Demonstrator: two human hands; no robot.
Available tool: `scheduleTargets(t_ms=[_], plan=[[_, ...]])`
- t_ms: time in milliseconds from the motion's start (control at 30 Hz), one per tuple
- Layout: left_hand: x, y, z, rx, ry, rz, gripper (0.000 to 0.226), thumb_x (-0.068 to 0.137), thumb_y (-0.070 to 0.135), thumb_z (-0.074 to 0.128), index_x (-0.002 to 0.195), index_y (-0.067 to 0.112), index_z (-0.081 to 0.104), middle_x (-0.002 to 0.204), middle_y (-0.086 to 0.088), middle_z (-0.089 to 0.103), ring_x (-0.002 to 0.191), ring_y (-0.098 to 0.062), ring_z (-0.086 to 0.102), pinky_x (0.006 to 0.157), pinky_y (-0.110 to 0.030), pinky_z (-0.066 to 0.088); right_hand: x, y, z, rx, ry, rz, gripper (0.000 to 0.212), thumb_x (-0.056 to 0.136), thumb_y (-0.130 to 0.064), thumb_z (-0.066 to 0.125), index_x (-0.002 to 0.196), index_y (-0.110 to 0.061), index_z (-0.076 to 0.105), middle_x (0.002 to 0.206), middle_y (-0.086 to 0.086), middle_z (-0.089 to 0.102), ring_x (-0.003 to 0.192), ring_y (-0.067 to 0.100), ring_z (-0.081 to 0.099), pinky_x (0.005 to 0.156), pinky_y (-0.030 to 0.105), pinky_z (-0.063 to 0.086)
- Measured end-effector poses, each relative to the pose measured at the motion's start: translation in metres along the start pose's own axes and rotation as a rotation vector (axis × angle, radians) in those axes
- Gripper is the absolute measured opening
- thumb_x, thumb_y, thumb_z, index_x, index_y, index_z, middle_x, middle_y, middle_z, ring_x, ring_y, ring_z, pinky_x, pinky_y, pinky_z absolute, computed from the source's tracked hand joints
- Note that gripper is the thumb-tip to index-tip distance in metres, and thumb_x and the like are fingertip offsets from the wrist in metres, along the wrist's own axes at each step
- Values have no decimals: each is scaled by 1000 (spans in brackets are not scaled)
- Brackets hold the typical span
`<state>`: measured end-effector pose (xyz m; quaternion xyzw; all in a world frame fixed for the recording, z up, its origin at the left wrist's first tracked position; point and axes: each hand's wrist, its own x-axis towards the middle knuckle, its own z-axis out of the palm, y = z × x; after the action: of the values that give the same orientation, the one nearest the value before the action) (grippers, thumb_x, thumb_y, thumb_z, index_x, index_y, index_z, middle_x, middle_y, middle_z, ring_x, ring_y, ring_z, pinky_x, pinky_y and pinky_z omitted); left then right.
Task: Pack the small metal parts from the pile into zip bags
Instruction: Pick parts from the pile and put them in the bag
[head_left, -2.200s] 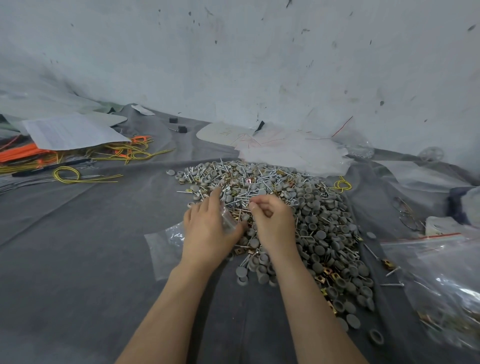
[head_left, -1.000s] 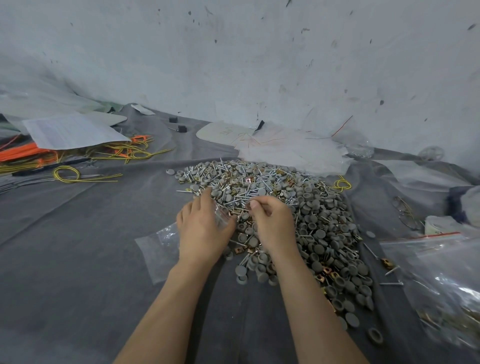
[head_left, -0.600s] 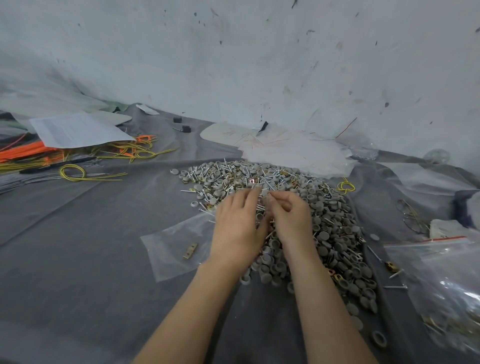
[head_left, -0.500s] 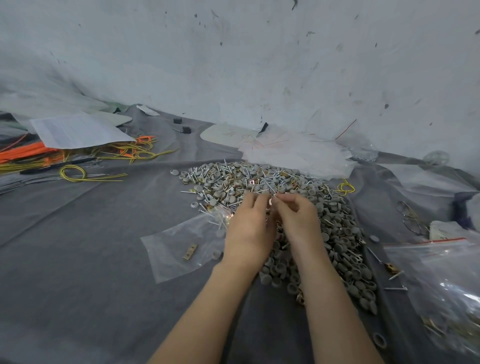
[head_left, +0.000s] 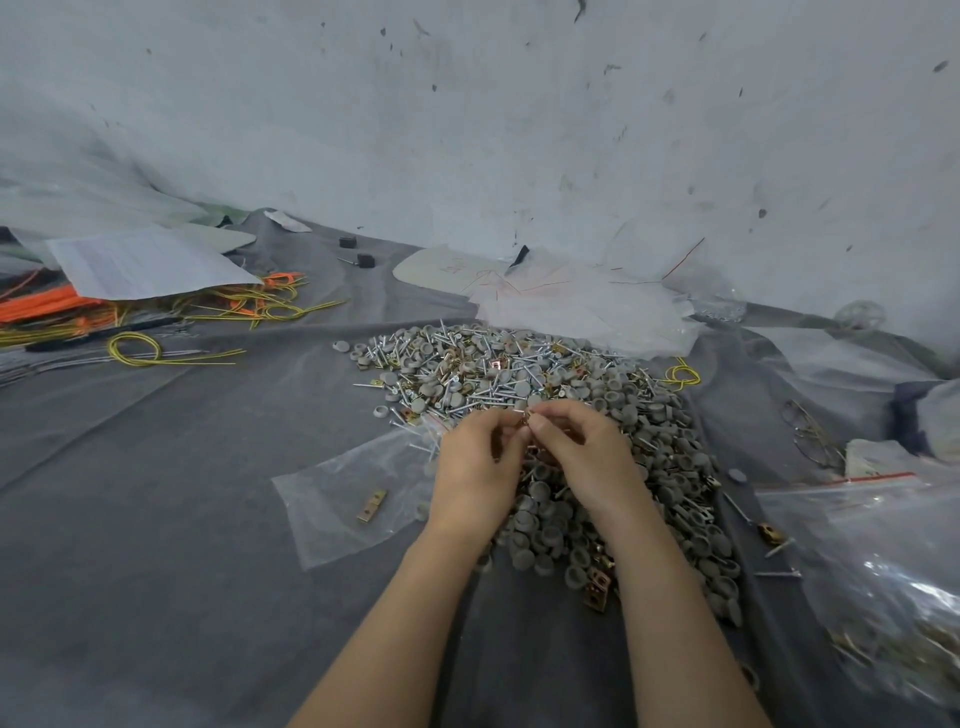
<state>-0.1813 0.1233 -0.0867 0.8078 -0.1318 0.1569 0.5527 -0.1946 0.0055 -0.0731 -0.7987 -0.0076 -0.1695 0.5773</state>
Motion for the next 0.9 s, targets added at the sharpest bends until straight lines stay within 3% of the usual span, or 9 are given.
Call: scheduleTargets(t_ms=[200,333,467,633,733,900], plan=[[0,0,0,-112,-18,-56,12,90,19,65,97,11,70,75,9,64,65,2,56,59,-7,41,-1,1,5,-62,23,-64,16,93,-19,58,85,-33,59,88,-13,63,78,-9,57,70,5,41],[1,3,-4,-344,-99,-108,12,89,13,65,94,3,70,73,2,65,64,-3,57,63,-14,45,0,7,5,87,18,1,10,95,-25,56,87,-26,63,87,-9,65,82,1,60,78,21,45],[1,4,-5,-445,-133,-136,10,89,10,65,92,1,69,66,6,63,56,4,54,58,-11,43,-1,6,5,211,-22,64,15,96,-24,54,85,-22,64,83,-6,64,85,11,60,87,36,49],[1,2,-2,-409,-96,-153,9,89,12,65,83,7,68,63,4,60,56,-3,51,58,-18,42,-1,-1,9,-179,83,-73,11,96,-24,51,87,-26,55,88,-10,60,81,-3,54,67,3,37],[1,1,-2,-415,-83,-179,13,89,12,66,76,14,67,61,7,61,55,-1,52,58,-18,43,-3,-4,12,-294,133,-152,4,96,-20,52,93,-19,54,94,-4,56,82,-1,50,66,-2,34],[1,4,-3,-495,-88,-233,14,88,14,66,75,10,68,65,-6,62,64,-18,53,65,-31,43,-7,-8,10,-357,178,-267,3,93,-17,59,91,-17,56,93,1,59,78,-4,51,68,0,37]])
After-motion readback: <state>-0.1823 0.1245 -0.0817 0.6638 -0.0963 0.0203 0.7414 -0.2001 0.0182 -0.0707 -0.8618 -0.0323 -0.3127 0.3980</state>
